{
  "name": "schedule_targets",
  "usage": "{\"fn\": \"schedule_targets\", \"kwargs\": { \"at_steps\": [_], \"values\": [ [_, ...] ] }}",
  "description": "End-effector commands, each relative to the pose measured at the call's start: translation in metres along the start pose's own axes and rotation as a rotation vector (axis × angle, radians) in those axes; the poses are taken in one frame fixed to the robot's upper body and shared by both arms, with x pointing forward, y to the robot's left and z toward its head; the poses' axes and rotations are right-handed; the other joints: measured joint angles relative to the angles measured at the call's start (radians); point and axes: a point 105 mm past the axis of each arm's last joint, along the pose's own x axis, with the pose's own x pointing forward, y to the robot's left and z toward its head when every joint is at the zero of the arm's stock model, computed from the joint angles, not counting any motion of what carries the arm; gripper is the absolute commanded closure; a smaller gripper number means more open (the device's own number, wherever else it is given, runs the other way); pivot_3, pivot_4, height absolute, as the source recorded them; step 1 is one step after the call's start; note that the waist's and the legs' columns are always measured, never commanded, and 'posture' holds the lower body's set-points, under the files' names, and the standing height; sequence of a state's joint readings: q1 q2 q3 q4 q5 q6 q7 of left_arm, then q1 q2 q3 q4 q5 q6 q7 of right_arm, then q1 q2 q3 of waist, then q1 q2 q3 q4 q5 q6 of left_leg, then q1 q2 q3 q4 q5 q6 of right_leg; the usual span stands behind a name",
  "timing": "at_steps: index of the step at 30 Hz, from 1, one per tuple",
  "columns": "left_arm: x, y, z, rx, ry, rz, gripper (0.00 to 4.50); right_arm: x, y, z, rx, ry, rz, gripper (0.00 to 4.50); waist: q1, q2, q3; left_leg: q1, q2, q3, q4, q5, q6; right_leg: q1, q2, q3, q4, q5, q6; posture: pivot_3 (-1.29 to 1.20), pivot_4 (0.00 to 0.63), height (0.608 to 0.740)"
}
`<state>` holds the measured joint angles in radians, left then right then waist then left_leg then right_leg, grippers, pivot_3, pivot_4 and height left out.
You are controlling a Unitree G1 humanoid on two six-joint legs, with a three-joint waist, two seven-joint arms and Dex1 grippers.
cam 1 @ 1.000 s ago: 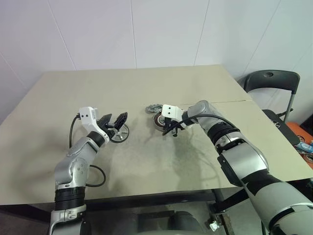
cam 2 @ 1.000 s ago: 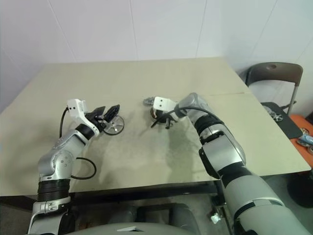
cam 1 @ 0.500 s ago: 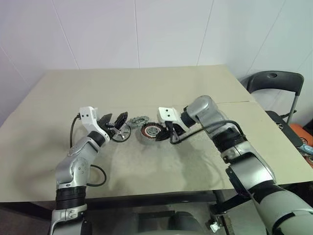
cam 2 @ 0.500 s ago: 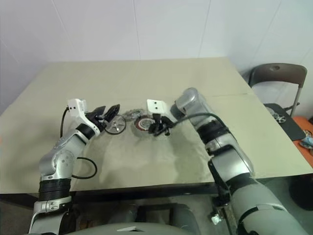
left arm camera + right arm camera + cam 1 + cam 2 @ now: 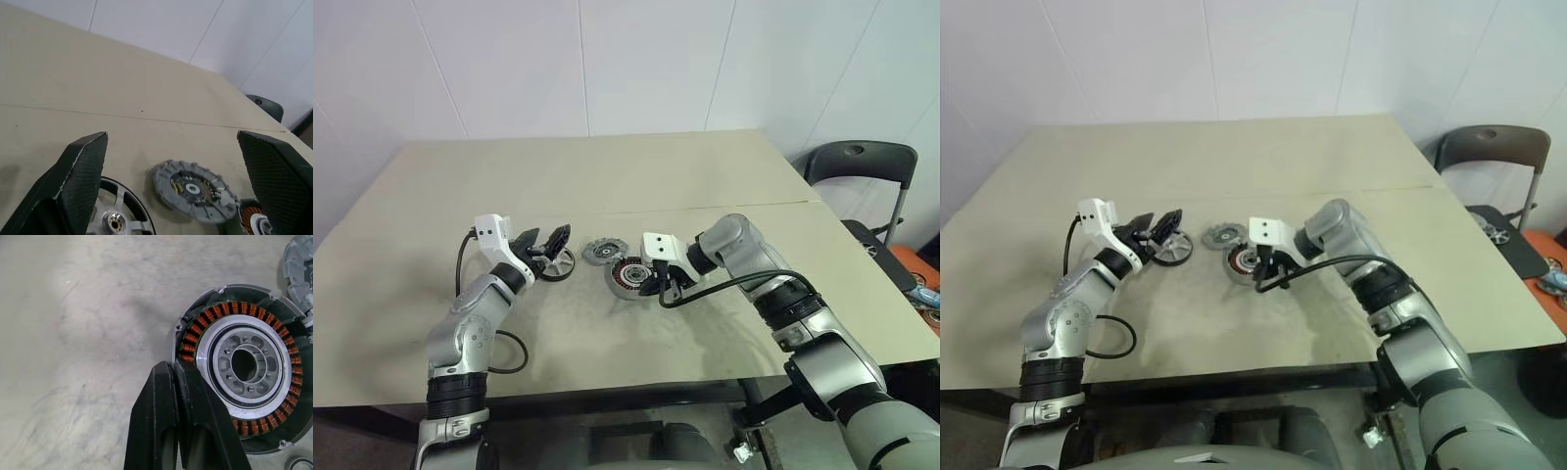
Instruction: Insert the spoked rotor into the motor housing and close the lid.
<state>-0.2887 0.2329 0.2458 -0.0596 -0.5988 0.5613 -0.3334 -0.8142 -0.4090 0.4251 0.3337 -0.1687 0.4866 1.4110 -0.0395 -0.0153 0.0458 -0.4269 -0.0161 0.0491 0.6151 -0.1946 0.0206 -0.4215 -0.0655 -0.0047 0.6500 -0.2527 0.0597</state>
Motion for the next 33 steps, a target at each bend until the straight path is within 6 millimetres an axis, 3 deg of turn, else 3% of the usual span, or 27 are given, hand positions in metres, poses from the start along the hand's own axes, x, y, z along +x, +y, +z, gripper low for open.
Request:
{"fn": "schedule_targets", "kwargs": {
  "at_steps": [1,10,20,24,29,33],
  "values": [
    [0.004,-0.006,0.012,0.034,-0.033,-0.028,0.0,-0.004,-0.003,0.01,0.041,0.004,-0.048,4.48,0.001,0.0,0.0,0.0,0.0,0.0,0.0,0.0,0.0,0.0,0.0,0.0,0.0,0.0,0.0,0.0,0.0,0.74],
    [0.005,-0.008,0.009,0.032,-0.025,-0.035,0.0,0.001,0.008,0.015,0.201,0.022,-0.015,4.48,0.004,0.0,0.0,0.0,0.0,0.0,0.0,0.0,0.0,0.0,0.0,0.0,-0.001,0.0,0.0,0.0,0.0,0.74],
    [0.002,-0.007,0.008,0.034,-0.025,-0.029,0.0,0.004,0.011,0.033,0.134,-0.053,0.015,4.48,0.001,0.0,0.0,0.0,0.0,0.0,0.0,0.0,0.0,0.0,0.0,0.0,-0.001,0.0,0.0,0.0,0.0,0.74],
    [0.002,-0.005,0.01,0.036,-0.03,-0.022,0.0,0.004,0.01,0.034,0.203,-0.043,0.027,3.28,0.0,0.0,0.0,0.0,0.0,0.0,0.0,0.0,0.0,0.0,0.0,0.0,-0.001,0.0,0.0,0.0,0.0,0.74],
    [0.001,-0.004,0.009,0.036,-0.031,-0.02,0.0,-0.002,0.014,0.042,0.232,-0.08,0.079,3.28,0.0,0.0,0.0,0.0,0.0,0.0,0.0,0.0,0.0,0.0,0.0,0.0,-0.001,0.0,0.0,0.0,0.0,0.74],
    [0.002,-0.006,0.009,0.037,-0.032,-0.022,0.0,-0.019,0.017,0.056,0.189,-0.181,0.112,3.28,0.003,0.0,0.0,0.0,0.0,0.0,0.0,0.0,0.0,0.0,0.0,0.0,-0.001,0.0,0.0,0.0,0.0,0.74]
  ]
}}
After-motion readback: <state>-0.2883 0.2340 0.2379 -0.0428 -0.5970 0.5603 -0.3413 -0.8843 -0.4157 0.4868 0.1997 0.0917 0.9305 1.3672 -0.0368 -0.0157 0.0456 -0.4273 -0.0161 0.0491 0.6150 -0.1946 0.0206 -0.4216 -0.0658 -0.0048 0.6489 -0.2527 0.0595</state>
